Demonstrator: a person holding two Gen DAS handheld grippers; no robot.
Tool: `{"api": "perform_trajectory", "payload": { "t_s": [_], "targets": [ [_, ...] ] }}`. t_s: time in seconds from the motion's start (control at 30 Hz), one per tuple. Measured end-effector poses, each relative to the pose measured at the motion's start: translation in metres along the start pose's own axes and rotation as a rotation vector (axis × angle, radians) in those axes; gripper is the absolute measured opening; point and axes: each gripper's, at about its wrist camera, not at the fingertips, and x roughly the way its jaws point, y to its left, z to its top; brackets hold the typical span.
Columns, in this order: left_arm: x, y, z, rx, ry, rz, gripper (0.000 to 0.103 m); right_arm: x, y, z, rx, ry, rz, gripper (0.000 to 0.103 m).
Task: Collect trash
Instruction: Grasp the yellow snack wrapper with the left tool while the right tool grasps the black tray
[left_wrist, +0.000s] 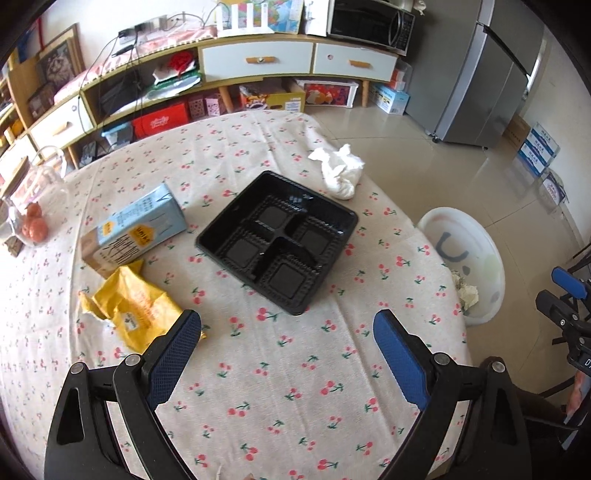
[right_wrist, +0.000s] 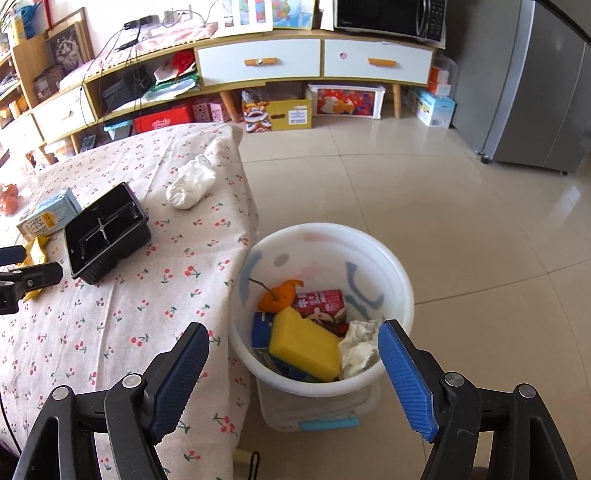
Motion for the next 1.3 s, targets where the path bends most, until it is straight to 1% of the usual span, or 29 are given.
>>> {"api": "perform_trajectory", "payload": {
  "t_s": [0.17,0.37,0.43,0.57,0.6,0.67,0.73,0.8,0.9,0.93,1.0,1.03,1.07,1.1,1.13,1.23,1.3],
  "targets": [
    [0.002,0.048,-0.002,-0.104,0.050,0.042,0.096,0.013,0.023,0.005,-0.029,0.013,0.021,0.080],
    [0.020,0.090,-0.002,-0.204,0.131,0.052,0.096,0.026,0.042,0.012,-0.040,0.019,0.044,0.082],
    [0.029,0.101,-0.003,-0.253,0.153,0.051,0.096,0.030,0.048,0.015,-0.039,0.021,0.052,0.082],
    [0.045,0.115,0.000,-0.336,0.176,0.014,0.096,0.039,0.057,0.020,-0.041,0.029,0.064,0.083],
    [0.050,0.117,0.000,-0.347,0.184,0.017,0.096,0.041,0.059,0.021,-0.041,0.031,0.067,0.083],
    [0.060,0.117,0.001,-0.355,0.193,0.041,0.095,0.045,0.063,0.023,-0.039,0.037,0.076,0.083],
    [0.069,0.118,0.002,-0.357,0.203,0.076,0.092,0.049,0.066,0.024,-0.040,0.045,0.083,0.083],
    [0.075,0.118,0.001,-0.363,0.211,0.090,0.082,0.052,0.069,0.026,-0.043,0.049,0.085,0.083],
    [0.080,0.117,0.000,-0.354,0.214,0.104,0.074,0.054,0.073,0.030,-0.048,0.052,0.086,0.083],
    [0.079,0.116,0.000,-0.345,0.210,0.103,0.071,0.054,0.074,0.031,-0.051,0.051,0.086,0.083],
    [0.076,0.114,0.000,-0.332,0.201,0.089,0.060,0.054,0.078,0.035,-0.054,0.050,0.088,0.083],
    [0.073,0.113,0.000,-0.328,0.194,0.076,0.057,0.054,0.080,0.037,-0.055,0.048,0.091,0.083],
    [0.071,0.114,0.000,-0.325,0.190,0.065,0.049,0.054,0.083,0.039,-0.056,0.045,0.095,0.083],
    [0.068,0.113,-0.001,-0.321,0.189,0.045,0.034,0.055,0.087,0.041,-0.057,0.042,0.100,0.083],
    [0.066,0.113,-0.002,-0.317,0.193,0.027,0.031,0.055,0.090,0.043,-0.057,0.042,0.106,0.083],
    [0.057,0.112,-0.006,-0.295,0.190,0.006,0.030,0.059,0.102,0.049,-0.064,0.045,0.130,0.083],
    [0.048,0.116,-0.009,-0.291,0.173,-0.005,0.029,0.061,0.111,0.053,-0.068,0.043,0.144,0.083]
  ]
}}
